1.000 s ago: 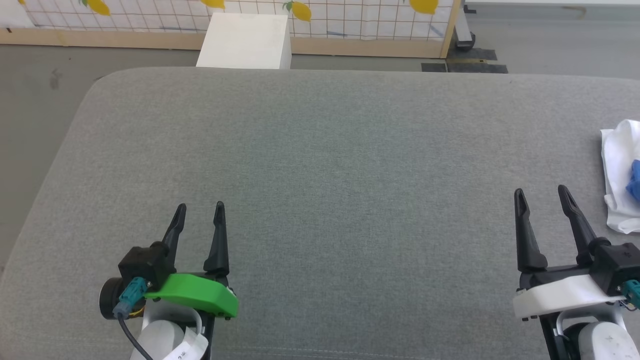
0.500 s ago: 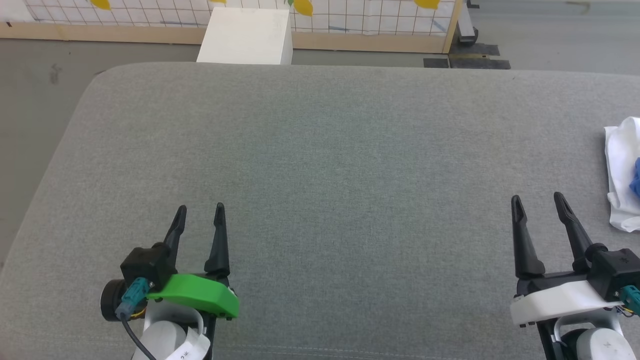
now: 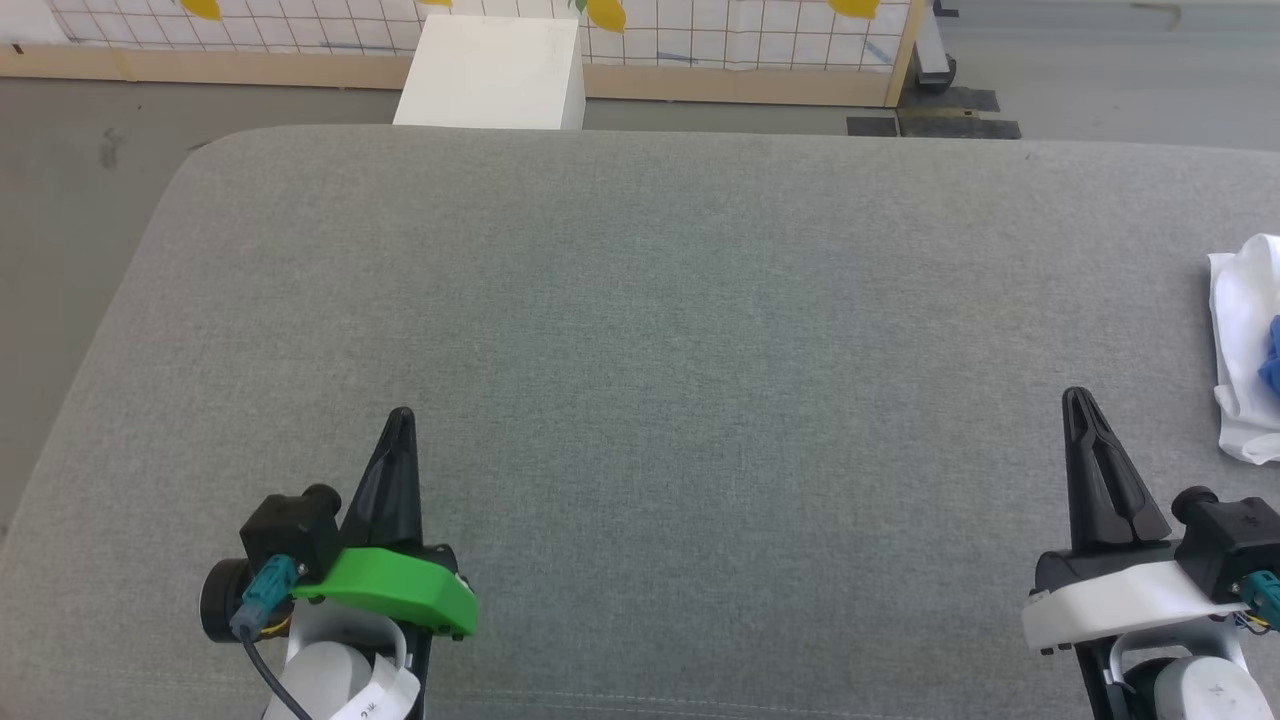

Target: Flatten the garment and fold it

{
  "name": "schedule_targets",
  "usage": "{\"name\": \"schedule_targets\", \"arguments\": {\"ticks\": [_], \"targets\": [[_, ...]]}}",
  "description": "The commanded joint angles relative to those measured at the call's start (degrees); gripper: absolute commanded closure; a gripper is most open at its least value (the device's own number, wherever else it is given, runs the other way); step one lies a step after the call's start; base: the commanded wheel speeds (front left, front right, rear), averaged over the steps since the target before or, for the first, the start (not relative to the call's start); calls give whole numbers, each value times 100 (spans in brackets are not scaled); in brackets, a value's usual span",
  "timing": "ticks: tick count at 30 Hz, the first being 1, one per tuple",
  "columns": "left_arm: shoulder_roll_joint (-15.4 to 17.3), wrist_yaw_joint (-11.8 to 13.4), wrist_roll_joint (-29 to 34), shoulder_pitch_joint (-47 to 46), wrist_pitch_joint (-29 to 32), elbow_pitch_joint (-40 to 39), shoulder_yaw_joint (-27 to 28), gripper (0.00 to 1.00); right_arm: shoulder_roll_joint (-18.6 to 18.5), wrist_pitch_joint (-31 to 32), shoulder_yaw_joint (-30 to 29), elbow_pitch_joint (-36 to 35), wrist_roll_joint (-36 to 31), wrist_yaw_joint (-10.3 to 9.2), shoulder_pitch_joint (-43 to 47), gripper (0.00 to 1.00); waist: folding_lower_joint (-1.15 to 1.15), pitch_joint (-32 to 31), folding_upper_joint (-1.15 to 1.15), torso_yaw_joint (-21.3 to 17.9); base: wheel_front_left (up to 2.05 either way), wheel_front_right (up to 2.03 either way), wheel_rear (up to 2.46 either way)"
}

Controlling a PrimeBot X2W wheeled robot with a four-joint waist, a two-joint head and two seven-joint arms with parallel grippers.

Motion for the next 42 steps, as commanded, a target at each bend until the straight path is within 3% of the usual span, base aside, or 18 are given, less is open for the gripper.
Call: {"name": "schedule_targets", "arguments": {"ticks": [1, 42], "targets": [[0, 3, 11, 7, 13, -11, 1, 100, 0, 10, 7, 0, -3, 0, 1, 100, 0, -4, 0, -1, 0, 0, 0], [-9, 133, 425, 253, 493, -406, 93, 100, 6, 387, 178, -10, -126, -4, 36, 100, 0, -140, 0, -58, 0, 0, 0]]}}
